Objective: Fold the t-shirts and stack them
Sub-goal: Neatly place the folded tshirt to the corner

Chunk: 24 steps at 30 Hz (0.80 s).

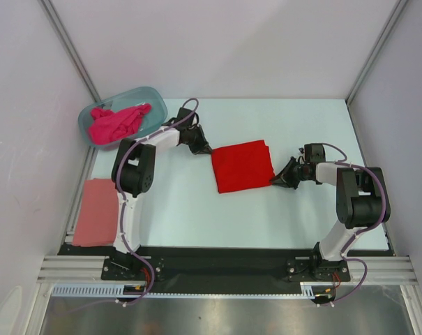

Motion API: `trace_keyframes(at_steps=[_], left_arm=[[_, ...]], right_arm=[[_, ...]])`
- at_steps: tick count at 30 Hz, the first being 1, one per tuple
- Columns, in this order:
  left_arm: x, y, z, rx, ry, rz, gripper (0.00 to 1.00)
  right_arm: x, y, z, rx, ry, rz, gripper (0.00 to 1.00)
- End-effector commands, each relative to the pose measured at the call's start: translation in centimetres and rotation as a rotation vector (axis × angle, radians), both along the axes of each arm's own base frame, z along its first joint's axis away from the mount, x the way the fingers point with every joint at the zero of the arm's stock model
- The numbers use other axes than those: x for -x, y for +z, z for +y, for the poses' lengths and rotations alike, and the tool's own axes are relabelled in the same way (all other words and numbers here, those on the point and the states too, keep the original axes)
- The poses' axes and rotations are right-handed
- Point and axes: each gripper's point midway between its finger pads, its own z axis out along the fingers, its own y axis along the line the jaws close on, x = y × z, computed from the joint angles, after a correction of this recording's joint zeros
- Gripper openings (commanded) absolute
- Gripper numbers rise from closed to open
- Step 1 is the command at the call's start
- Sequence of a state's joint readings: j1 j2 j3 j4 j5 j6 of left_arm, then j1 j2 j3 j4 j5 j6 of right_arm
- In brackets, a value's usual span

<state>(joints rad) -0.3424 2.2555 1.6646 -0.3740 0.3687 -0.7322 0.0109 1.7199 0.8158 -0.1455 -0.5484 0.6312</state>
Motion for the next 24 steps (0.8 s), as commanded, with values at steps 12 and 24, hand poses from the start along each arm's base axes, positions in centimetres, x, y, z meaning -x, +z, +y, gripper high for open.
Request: trace_keyframes(at_steps=[12, 24], left_arm=[[-4.7, 1.9, 1.6, 0.024, -0.026, -0.138, 0.0], [-2.7, 6.9, 3.4, -0.087, -0.109, -0.212, 0.52]], right_arm=[[2.4, -3.3, -2.1, 0.132, -0.019, 0.126, 0.0], [-0.5, 3.2, -3.0, 0.279, 0.036, 0.015, 0.62]])
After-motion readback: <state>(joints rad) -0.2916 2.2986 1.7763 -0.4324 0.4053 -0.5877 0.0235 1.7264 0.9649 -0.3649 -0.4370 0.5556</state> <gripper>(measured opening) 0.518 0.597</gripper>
